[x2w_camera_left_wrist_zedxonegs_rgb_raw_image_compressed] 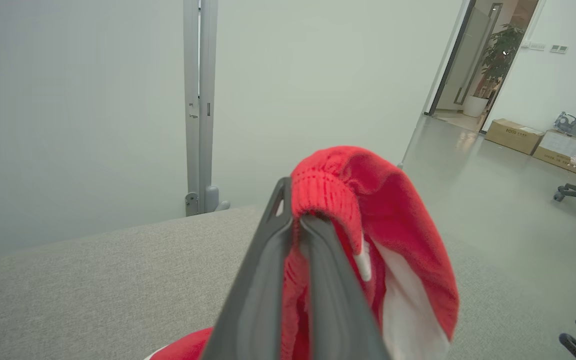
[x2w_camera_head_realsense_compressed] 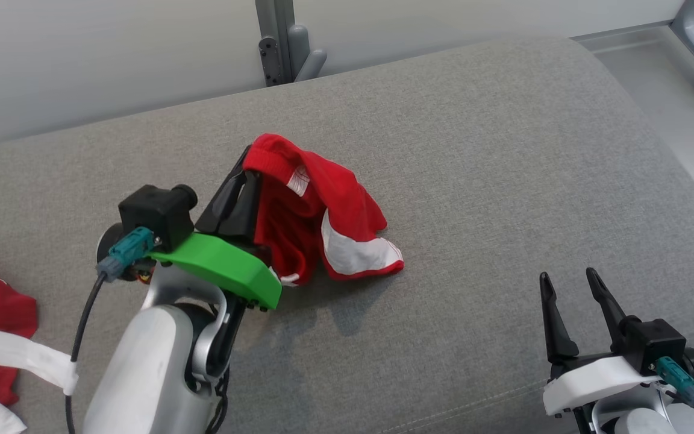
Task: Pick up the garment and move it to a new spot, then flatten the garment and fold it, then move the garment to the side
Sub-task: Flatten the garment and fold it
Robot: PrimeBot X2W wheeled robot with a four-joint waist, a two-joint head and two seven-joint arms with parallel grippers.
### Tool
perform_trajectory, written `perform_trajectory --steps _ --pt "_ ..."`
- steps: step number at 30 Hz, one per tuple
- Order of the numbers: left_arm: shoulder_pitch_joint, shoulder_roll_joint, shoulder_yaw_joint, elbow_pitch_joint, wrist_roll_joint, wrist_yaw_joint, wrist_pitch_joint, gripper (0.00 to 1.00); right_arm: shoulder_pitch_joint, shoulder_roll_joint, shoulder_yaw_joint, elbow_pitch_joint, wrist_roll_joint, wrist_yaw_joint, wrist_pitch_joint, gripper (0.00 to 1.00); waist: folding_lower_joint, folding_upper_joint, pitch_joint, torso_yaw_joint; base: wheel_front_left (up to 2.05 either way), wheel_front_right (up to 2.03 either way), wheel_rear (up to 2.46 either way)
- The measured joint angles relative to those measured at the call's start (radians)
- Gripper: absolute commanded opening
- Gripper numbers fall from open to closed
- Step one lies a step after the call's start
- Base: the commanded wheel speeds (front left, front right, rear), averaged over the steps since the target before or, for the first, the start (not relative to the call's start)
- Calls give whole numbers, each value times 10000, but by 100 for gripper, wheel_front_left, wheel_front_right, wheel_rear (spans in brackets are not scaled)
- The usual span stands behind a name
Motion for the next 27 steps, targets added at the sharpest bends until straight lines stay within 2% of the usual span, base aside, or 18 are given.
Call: perform_trajectory --steps 5,11,16,18,22,27 --pt "-478 148 10 -221 96 79 518 0 4 4 -35 19 13 0 0 100 0 0 -63 -54 0 0 0" --pt "-979 479 -378 -1030 213 29 1906 0 41 6 -59 38 44 0 0 100 0 0 -144 -119 0 0 0" --pt "-1148 332 -855 -1312 153 38 2823 0 51 6 -88 36 115 0 0 100 0 0 38 -70 0 0 0" --pt "-1150 148 -1011 -1037 -157 17 2907 0 19 10 -15 44 123 0 0 100 0 0 148 -51 0 0 0" --pt "-1115 -144 -1603 176 -790 -380 2796 0 -162 10 113 98 186 0 0 100 0 0 396 -35 0 0 0" --pt "-1049 -349 -2424 2224 -1383 -732 2006 0 -398 10 353 194 247 0 0 100 0 0 667 -104 0 0 0"
